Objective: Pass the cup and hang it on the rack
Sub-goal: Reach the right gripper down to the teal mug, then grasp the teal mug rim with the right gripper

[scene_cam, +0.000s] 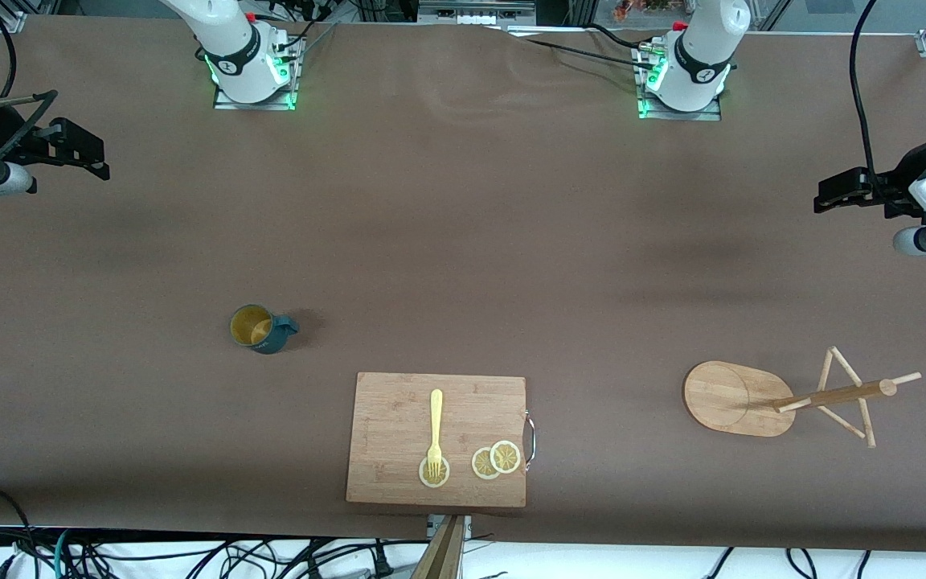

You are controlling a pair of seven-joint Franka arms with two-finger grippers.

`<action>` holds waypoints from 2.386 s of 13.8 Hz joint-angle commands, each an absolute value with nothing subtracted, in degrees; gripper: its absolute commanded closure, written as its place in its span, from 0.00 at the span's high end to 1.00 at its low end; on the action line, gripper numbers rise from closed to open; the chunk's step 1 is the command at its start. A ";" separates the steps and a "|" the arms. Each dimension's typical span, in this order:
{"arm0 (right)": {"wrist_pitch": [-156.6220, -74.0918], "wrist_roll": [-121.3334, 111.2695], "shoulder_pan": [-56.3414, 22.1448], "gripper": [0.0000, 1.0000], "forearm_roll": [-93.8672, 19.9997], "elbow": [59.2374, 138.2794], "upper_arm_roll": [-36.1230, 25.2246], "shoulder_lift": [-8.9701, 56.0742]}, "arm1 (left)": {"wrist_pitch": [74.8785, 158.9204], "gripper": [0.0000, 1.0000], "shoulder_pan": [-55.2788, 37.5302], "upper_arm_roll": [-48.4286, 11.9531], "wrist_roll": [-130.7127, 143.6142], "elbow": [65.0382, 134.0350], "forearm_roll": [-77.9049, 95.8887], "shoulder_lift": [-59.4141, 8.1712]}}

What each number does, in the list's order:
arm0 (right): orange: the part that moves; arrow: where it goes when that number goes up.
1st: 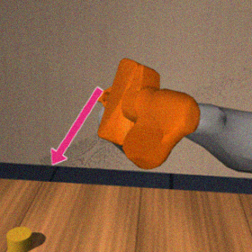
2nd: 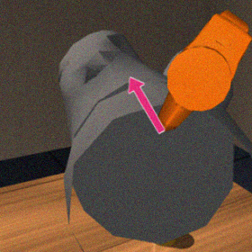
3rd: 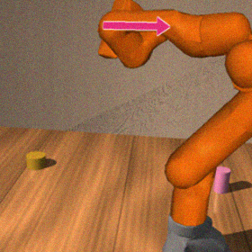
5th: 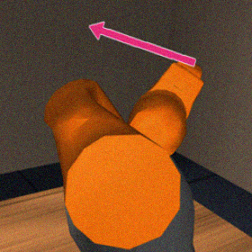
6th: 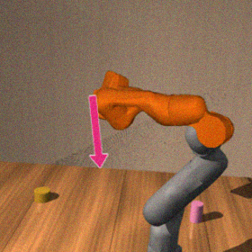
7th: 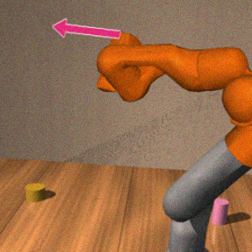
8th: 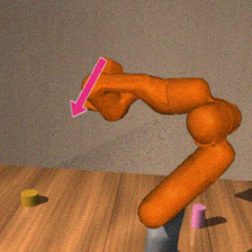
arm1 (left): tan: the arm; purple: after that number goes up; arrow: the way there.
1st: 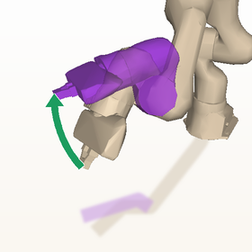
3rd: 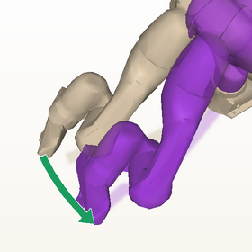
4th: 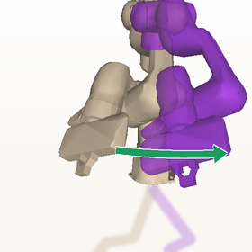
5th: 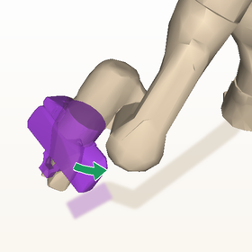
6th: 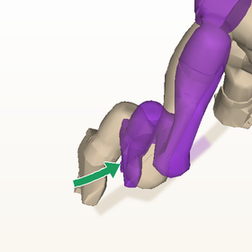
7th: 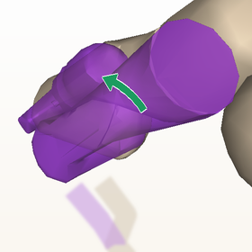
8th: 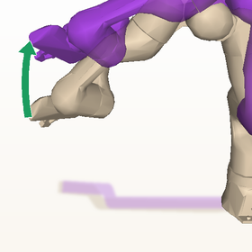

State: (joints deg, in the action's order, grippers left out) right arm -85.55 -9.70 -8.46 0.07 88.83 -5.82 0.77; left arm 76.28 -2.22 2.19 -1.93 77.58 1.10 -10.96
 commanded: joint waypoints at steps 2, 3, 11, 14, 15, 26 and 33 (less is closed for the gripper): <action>-85.34 -9.05 -7.47 1.00 -0.70 88.68 -5.45 0.00 | 75.85 1.00 -1.85 1.93 -1.49 75.67 2.11 -11.78; -85.43 -9.75 -7.47 1.00 -0.70 88.68 -5.45 0.17 | 75.85 1.00 -1.85 1.93 -1.49 75.67 2.11 -11.78; -105.67 -8.79 -7.47 1.00 -0.53 106.48 -5.45 1.14 | 75.85 1.00 -1.85 1.93 -1.49 75.67 2.11 -11.86; -118.80 -7.22 -7.91 1.00 -0.79 113.28 -5.19 4.29 | 75.76 1.00 -1.85 1.93 -1.49 75.67 2.11 -11.87; -120.74 -7.03 -8.00 1.00 -0.79 113.46 -5.10 6.83 | 75.85 1.00 -1.85 1.93 -1.41 75.67 2.11 -11.87; -134.03 -7.64 -10.02 0.97 -3.87 104.43 -4.83 28.02 | 75.85 1.00 -1.85 1.93 -1.49 75.67 2.11 -11.86; -135.88 -6.77 -10.72 0.18 -6.23 103.27 -3.87 31.73 | 75.85 1.00 -1.85 1.93 -1.93 75.67 2.11 -11.87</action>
